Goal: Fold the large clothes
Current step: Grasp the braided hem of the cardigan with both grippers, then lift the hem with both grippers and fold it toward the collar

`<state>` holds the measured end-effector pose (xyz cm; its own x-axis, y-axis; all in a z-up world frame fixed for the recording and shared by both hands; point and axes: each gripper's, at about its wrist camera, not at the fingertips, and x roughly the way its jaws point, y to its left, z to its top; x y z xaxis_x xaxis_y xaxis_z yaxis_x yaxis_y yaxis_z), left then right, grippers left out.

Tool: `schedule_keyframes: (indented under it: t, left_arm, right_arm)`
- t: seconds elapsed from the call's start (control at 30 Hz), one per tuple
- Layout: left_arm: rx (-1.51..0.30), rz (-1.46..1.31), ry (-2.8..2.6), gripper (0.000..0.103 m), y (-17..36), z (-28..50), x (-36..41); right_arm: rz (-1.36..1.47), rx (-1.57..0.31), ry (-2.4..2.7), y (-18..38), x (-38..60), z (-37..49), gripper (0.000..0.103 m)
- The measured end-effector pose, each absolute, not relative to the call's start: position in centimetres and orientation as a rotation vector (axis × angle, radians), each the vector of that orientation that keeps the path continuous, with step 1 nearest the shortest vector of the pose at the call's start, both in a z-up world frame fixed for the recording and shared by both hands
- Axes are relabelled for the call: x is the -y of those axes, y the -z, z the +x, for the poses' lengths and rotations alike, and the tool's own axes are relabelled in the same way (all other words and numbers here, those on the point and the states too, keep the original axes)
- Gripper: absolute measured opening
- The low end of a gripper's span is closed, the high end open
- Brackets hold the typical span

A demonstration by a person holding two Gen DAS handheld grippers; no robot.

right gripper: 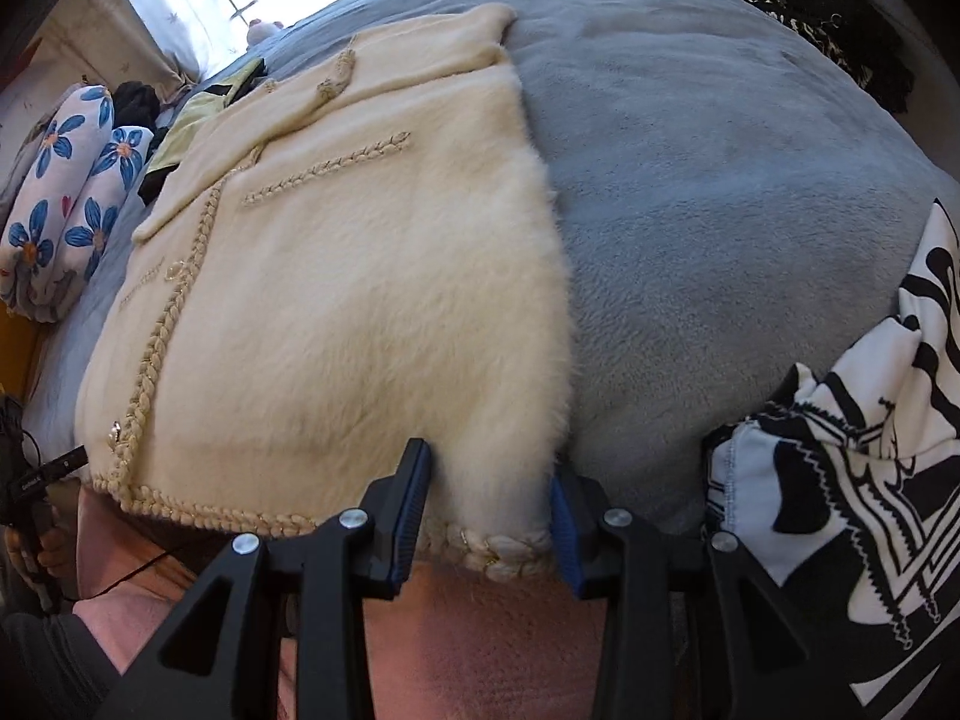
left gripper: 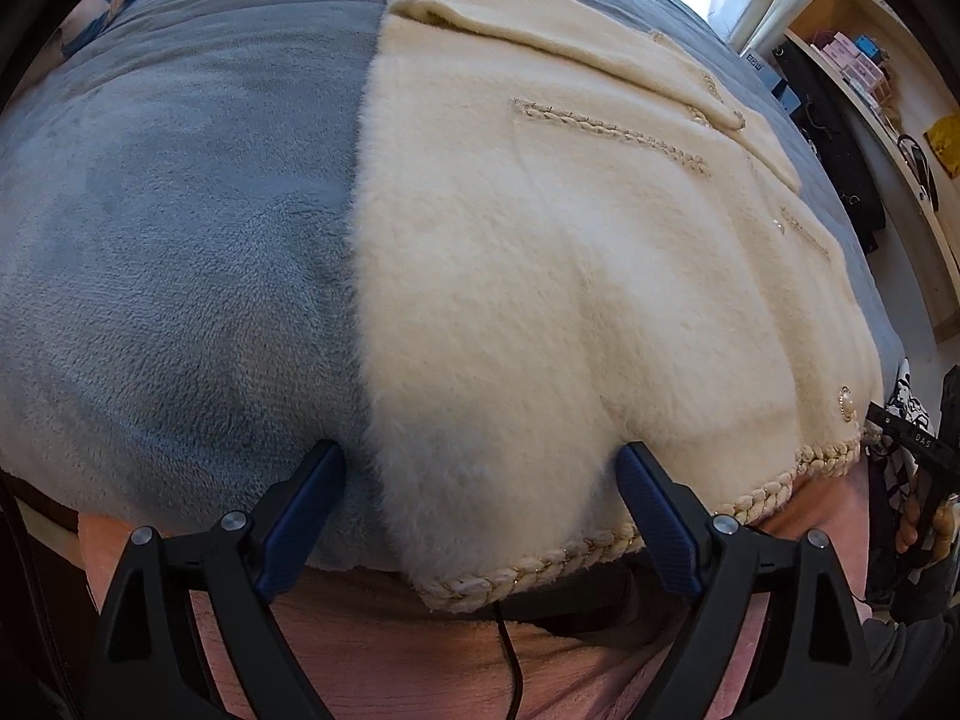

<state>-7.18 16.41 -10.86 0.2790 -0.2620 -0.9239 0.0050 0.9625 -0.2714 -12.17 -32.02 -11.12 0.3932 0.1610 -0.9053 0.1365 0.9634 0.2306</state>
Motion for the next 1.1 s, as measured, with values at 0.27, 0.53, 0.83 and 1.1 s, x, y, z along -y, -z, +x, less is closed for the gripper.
schedule_keyframes:
  t: [0.27,0.53,0.83,1.1]
  left_arm:
    - [-1.31,-0.218,0.218,0.054,10.7,-7.2,-15.5]
    - [-1.281,-0.205,0.214,0.012,9.1,-7.3,-14.3]
    - [-1.145,-0.229,0.238,0.011,4.1,-6.7,-13.0]
    - [-1.026,-0.31,0.246,0.011,-0.3,-3.7,-13.9]
  right_arm:
    - [0.223,-1.16,-0.001,10.5,30.3,-12.1,0.018]
    - [0.21,-1.122,-0.009,8.6,29.2,-11.9,0.015]
    - [0.209,-1.002,-0.086,3.7,27.4,-10.9,0.014]
    - [0.318,-0.873,-0.138,-0.5,28.0,-7.3,0.014]
